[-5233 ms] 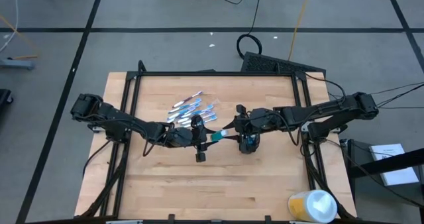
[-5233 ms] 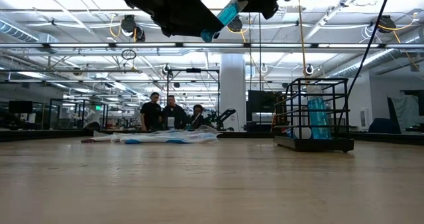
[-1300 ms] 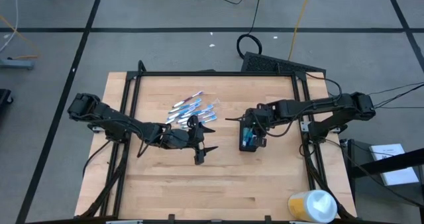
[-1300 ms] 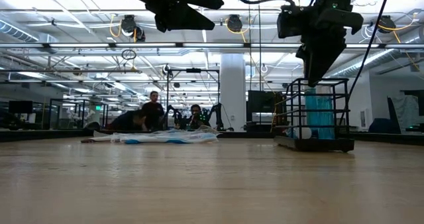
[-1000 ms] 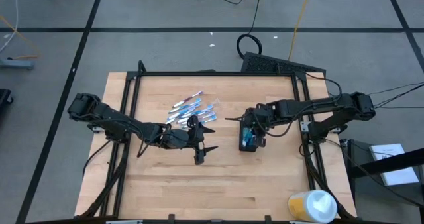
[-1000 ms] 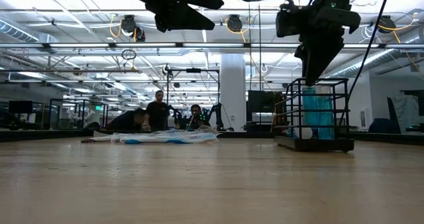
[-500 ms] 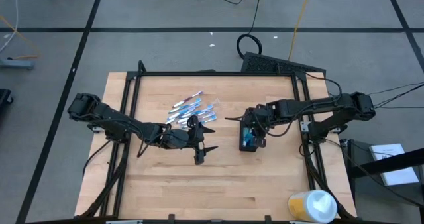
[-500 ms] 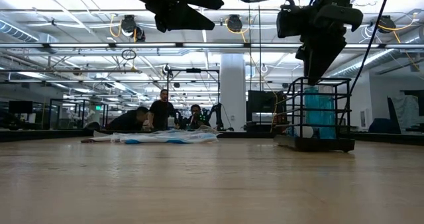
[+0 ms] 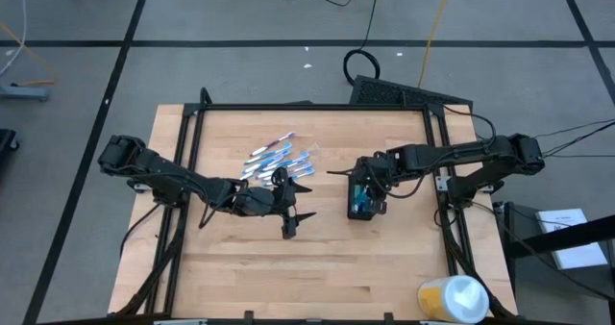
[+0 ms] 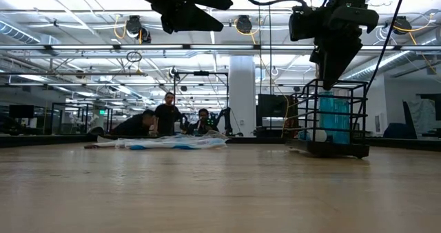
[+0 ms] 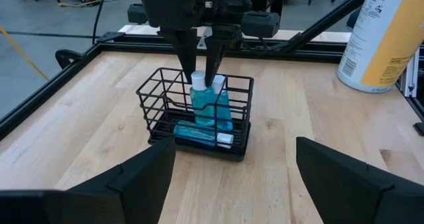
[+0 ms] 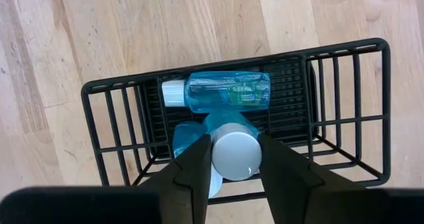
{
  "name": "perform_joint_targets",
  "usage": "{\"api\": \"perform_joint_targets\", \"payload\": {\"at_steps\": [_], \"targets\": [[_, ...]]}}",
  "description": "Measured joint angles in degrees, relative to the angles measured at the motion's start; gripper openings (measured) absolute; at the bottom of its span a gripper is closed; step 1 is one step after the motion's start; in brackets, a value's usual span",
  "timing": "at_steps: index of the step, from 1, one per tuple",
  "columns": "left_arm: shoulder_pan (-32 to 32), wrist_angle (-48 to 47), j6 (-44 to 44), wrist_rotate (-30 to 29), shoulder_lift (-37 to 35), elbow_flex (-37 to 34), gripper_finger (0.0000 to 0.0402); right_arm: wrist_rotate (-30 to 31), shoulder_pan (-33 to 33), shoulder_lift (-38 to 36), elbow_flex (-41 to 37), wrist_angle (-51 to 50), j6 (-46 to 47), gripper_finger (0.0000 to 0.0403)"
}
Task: Pick & Place toothbrushing station
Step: Put the mouthwash into the middle section of the mesh organizer, then put the purple toothbrush into the top section of the mesh organizer
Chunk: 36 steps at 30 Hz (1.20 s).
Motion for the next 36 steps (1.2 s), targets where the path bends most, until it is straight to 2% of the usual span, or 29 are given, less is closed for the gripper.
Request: {"api": "perform_joint_targets", "payload": {"at_steps": [10,21,36], "targets": [[0.0,0.0,0.0,0.0,0.0,0.0,0.0312,-0.09,0.02,0.02,0.04,-0.17,0.05,0.0131],[0.0,0.0,0.0,0.0,0.0,0.0,0.0318,-0.07,0.02,0.02,0.28,-0.36,-0.47,0.013],[0.0,0.15,0.02,-0.01,0.0,0.0,0.0315,0.01,0.02,-2.13,4.75,-0.15,-0.43,0.013]]}}
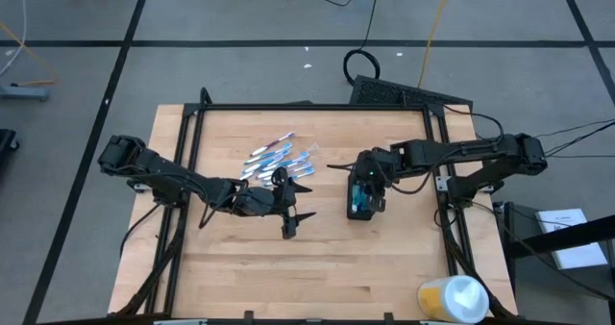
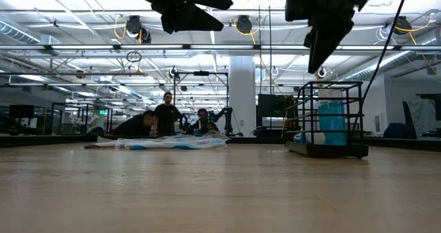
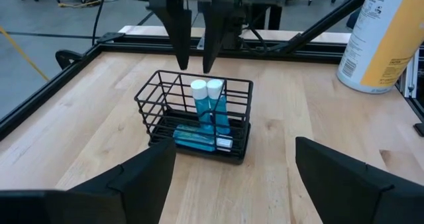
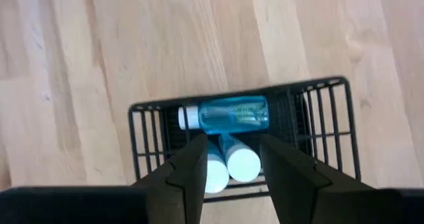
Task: Pick & Place toothbrushing station
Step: Put the purple toothbrush into the top section of the mesh organizer
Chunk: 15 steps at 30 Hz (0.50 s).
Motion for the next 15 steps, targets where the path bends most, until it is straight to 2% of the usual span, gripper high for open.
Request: {"api": "perform_joint_targets", "payload": {"at_steps": [8,11,15], "targets": [[0.04,-2.5,-0.08,-0.86,-0.61,-0.03,0.0308,0.27,0.82,-8.12,0.19,4.46,0.49,0.013],[0.04,-7.57,-2.81,-6.19,-3.57,-0.04,0.0301,1.86,2.78,-12.48,-0.38,8.95,0.44,0.013],[0.45,-14.46,-5.02,-15.42,-8.93,-0.02,0.0288,5.97,6.76,-17.68,-4.76,23.11,-3.36,0.013]]}}
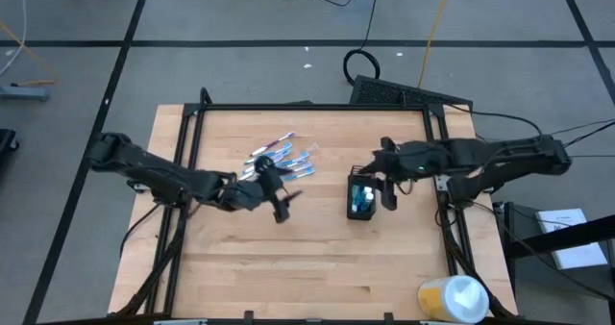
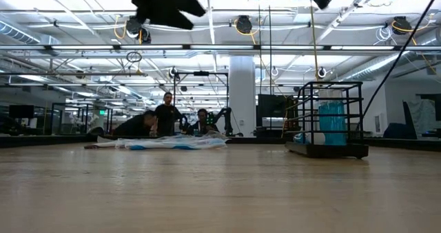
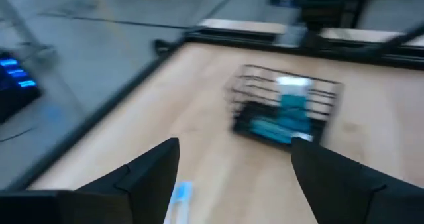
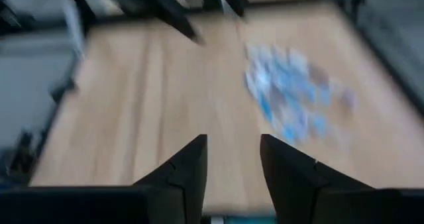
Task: Pick & Place toothbrushing station
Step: Put the purple toothbrush into the top section of the mesh organizer
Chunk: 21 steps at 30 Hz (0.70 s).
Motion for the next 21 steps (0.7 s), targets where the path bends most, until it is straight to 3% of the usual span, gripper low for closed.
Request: {"api": "perform_joint_targets", "payload": {"at_steps": [6,10,16,21], "targets": [[4.9,-12.15,-10.7,-3.55,-3.89,0.0,0.0274,0.1,5.23,-4.53,-13.52,25.85,-8.0,0.0131],[14.58,-22.06,-17.88,6.46,-2.77,0.0,0.0274,0.07,6.73,-4.8,-21.42,37.7,-14.82,0.015],[29.08,-27.26,-14.62,22.17,2.11,0.0,0.0292,0.35,8.03,-5.01,-23.2,41.42,-19.7,0.0234],[35.0,-29.09,-8.67,23.48,5.46,0.0,0.0306,0.47,8.03,-7.6,-23.2,40.92,-21.5,0.0291]]}}
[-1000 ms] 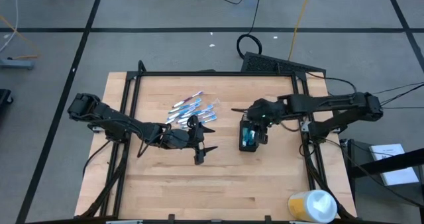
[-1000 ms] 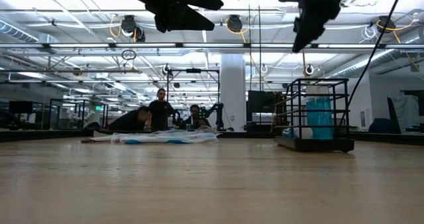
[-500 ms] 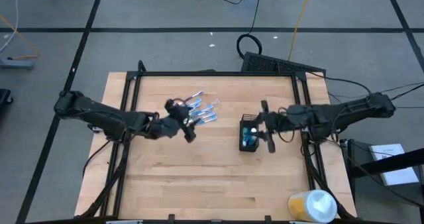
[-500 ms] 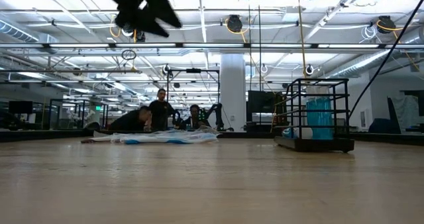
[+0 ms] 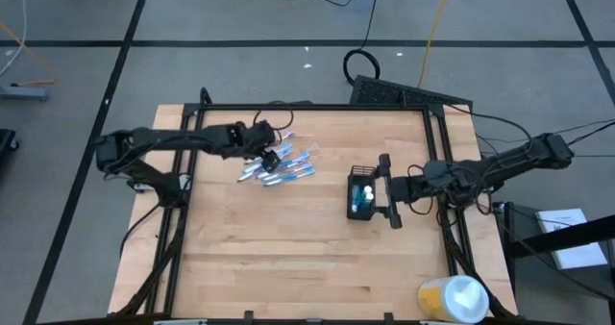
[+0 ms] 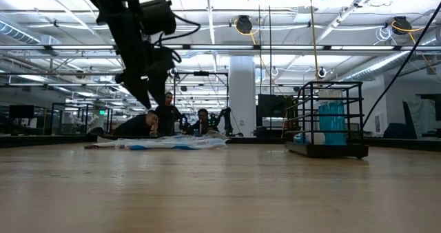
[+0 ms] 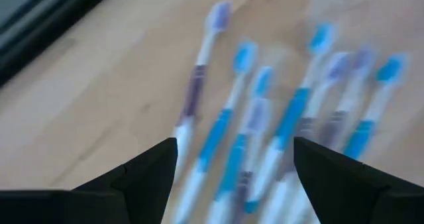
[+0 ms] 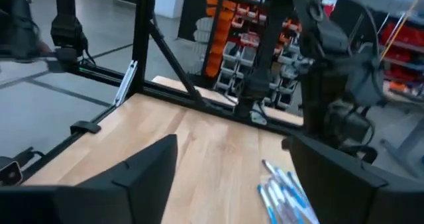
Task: Pick & Place toothbrushing station
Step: Put the purple toothbrush into the top section of the mesh organizer
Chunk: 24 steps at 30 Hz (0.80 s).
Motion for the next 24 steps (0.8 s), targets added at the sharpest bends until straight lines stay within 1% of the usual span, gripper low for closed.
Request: {"api": "perform_joint_targets", "payload": {"at_steps": [2,4,6,8,11,15,19,22,24], "targets": [[1.47,0.0,1.77,-2.44,1.37,0.01,0.0307,1.28,0.04,-1.6,0.0,-2.48,-2.17,0.0297],[2.95,-0.67,3.25,-3.26,3.05,0.02,0.0306,4.19,0.02,-3.25,0.0,-4.26,-4.34,0.0298],[4.2,-0.56,3.58,-2.76,4.77,0.0,0.0302,7.94,-0.13,-4.92,0.0,-6.29,-6.29,0.0293],[5.43,-0.26,3.77,-0.67,6.86,0.0,0.0296,11.46,-0.59,-5.93,0.0,-7.16,-7.9,0.0287],[6.89,-0.11,5.31,-0.03,10.86,0.0,0.0287,14.94,-1.78,-6.71,-0.25,-7.67,-9.13,0.0279],[8.46,1.08,7.58,-0.36,15.25,0.13,0.0277,15.21,-4.4,-6.99,-1.5,-7.2,-9.41,0.0271],[9.81,2.11,8.24,-0.97,17.46,0.32,0.0274,14.69,-6.78,-7.0,-2.94,-7.2,-6.01,0.0266],[10.7,1.58,8.42,0.7,17.95,0.33,0.0272,14.61,-8.01,-6.98,-4.4,-6.73,-3.97,0.0265],[11.31,0.69,9.82,3.96,17.98,0.31,0.0264,14.61,-8.53,-7.0,-5.69,-4.95,-2.82,0.0265]]}}
